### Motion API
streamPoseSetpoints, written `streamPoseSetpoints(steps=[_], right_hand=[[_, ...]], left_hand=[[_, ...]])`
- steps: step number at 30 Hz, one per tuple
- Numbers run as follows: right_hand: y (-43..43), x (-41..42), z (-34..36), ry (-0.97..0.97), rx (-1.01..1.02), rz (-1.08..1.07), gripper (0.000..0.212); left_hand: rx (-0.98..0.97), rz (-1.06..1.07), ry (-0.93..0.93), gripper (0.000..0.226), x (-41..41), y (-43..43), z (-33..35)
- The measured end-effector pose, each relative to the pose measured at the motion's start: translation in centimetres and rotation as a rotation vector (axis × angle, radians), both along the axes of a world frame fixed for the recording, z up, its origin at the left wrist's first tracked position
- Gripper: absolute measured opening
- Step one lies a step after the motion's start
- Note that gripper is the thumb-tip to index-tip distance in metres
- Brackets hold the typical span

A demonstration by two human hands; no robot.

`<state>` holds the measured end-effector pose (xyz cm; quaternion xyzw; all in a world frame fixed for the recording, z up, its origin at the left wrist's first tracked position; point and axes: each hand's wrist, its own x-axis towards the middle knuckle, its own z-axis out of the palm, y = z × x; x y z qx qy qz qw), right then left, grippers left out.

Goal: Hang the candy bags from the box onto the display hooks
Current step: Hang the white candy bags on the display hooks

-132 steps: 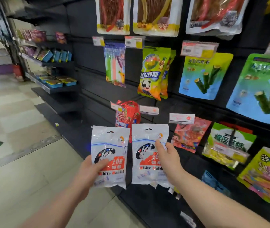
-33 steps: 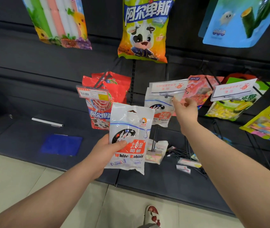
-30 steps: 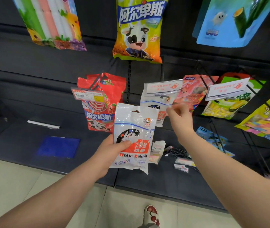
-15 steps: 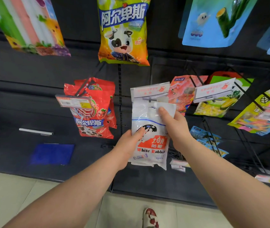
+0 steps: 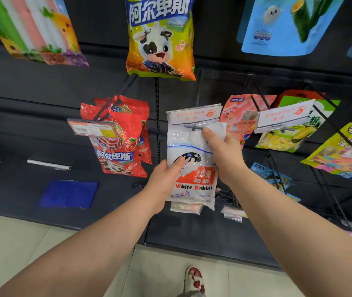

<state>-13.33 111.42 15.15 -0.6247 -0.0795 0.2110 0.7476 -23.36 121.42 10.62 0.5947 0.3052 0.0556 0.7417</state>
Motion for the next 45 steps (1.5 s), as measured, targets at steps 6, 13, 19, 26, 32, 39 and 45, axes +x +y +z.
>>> streamPoseSetpoints(steps=[6,13,19,26,32,39,45], right_hand=[[0.9,0.5,-0.9,0.027,-0.102,-0.027,0.012],[1.1,0.6,-0.9,-0.068,0.018,0.026,0.008],[1.8,1.4,-0.8,-0.055,-0.073,-0.076,0.008],[1.7,2.5,-1.3,-0.109,-0.26,-0.066,0.021],[2.5,4.0,-1.5,-0.147,-0.385,-0.1,0.014],[1.3,5.4,-2.4,-0.432,-0.538,0.019,0.021],[2.0,7.5,-1.8,-0.451,-0.742,0.059,0.026]], left_hand=[[-0.024,-0.018,0.079,0.035,0.6,0.4,-0.6],[-0.014,0.048,0.019,0.029,1.0,1.3,-0.9],[-0.02,0.041,0.049,0.028,1.6,1.6,-0.7],[0.11,0.018,0.113,0.038,2.9,1.9,-1.1],[0.284,0.014,0.184,0.047,4.8,2.4,-0.4],[0.38,0.016,0.229,0.037,7.4,4.1,-0.6],[0.505,0.027,0.254,0.04,9.1,4.6,-0.1]])
